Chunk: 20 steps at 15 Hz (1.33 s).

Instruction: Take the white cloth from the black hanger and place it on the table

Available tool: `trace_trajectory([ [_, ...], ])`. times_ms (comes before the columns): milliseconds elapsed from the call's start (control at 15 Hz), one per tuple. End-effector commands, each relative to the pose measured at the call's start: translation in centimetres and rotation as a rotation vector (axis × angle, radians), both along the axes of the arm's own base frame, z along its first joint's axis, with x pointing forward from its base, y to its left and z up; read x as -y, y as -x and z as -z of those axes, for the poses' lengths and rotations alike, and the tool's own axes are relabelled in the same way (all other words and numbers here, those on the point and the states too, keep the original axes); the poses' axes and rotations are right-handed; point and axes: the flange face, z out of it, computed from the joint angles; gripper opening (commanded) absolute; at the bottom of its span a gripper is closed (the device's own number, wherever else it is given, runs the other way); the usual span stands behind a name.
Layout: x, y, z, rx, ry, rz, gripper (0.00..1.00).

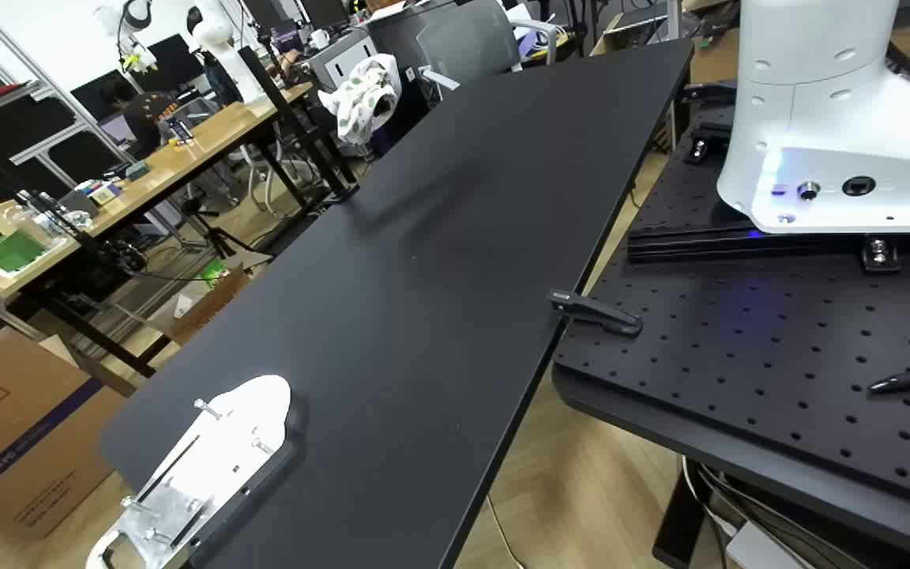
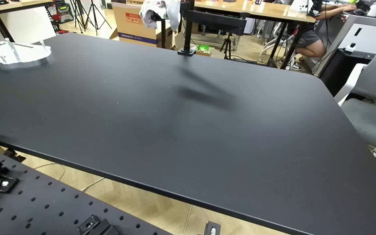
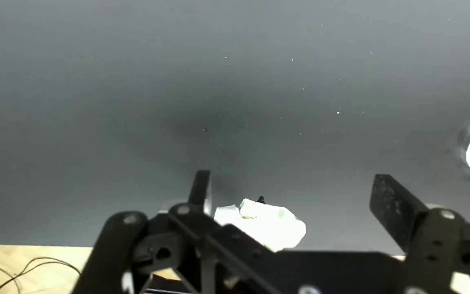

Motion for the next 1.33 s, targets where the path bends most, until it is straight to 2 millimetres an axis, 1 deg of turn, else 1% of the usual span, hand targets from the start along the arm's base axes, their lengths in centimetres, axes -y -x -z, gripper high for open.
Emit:
trace_trajectory([
  [0, 0.0, 0.0, 0.0, -0.001, 0.000, 0.000, 1.00],
  [667, 0.0, 0.0, -0.1, 0.001, 0.000, 0.000, 1.00],
  [733, 0.5, -0.6, 0.1, 0.017, 0.006, 0.026, 1.00],
  [867, 1.4, -1.8, 0.5, 0.045, 0.023, 0.019, 1.00],
  [1000, 2.3, -3.5, 1.2, 0.079, 0.050, 0.003, 1.00],
  [1133, 3.1, -5.6, 2.4, 0.095, 0.062, -0.023, 1.00],
  [1267, 3.2, -7.5, 4.0, 0.095, 0.054, -0.062, 1.00],
])
